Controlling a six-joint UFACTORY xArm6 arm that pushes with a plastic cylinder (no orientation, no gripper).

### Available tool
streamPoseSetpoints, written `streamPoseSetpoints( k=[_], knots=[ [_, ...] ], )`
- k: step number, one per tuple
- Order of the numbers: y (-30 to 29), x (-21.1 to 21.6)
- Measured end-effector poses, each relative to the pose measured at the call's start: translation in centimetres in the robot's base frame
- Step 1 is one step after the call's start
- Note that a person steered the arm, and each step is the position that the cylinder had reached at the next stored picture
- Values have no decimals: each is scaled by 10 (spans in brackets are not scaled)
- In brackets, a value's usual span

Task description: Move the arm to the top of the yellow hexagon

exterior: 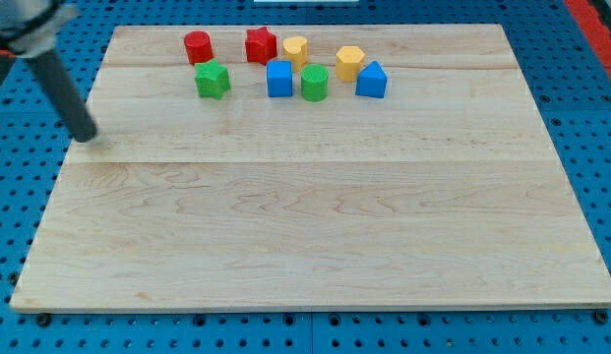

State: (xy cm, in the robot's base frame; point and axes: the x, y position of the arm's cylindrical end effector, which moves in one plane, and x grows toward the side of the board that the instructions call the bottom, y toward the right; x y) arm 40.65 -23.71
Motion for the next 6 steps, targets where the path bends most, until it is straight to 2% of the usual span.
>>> streamPoseSetpoints(
  k=[1,2,4,5,6],
  knots=[
    [68,1],
    [188,-6],
    [299,-5],
    [334,-5],
    [415,-26]
  ],
)
